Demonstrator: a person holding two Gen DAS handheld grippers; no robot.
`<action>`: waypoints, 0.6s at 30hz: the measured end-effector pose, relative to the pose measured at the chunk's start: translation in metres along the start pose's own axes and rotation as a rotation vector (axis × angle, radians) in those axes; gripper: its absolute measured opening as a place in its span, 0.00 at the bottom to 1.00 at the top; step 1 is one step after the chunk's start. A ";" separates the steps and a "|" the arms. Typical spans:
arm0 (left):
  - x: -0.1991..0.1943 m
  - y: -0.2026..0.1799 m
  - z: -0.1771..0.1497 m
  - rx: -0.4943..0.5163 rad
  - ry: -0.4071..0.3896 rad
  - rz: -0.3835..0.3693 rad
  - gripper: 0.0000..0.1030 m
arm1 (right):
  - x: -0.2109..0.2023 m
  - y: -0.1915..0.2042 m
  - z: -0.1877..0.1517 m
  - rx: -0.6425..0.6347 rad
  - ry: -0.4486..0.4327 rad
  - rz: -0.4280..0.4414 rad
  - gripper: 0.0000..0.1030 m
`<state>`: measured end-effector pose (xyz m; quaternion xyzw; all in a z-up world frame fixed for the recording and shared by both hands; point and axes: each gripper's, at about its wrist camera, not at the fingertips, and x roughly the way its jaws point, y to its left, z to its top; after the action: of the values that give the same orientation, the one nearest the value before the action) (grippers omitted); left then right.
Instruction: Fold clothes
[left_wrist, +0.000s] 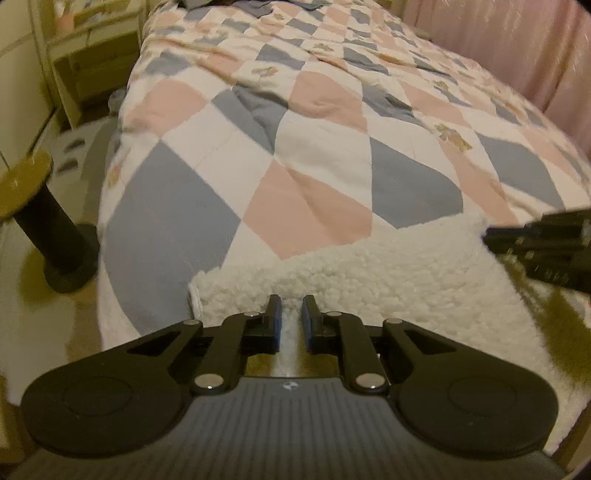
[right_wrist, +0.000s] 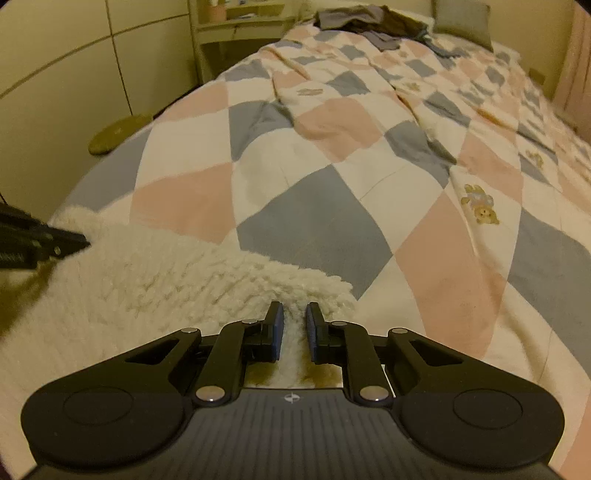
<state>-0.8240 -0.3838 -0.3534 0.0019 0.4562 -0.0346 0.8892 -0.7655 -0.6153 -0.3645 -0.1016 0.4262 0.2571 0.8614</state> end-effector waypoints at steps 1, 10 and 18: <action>-0.009 -0.004 -0.001 0.015 -0.008 0.007 0.12 | -0.009 -0.002 0.000 0.018 -0.019 0.009 0.16; -0.079 -0.022 -0.052 -0.093 0.046 -0.090 0.15 | -0.104 0.003 -0.040 0.194 -0.038 0.041 0.20; -0.110 0.017 -0.107 -0.587 0.123 -0.159 0.37 | -0.137 -0.026 -0.109 0.670 0.061 0.147 0.40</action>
<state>-0.9732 -0.3563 -0.3273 -0.2887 0.4984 0.0295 0.8169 -0.8952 -0.7294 -0.3248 0.2102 0.5187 0.1609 0.8129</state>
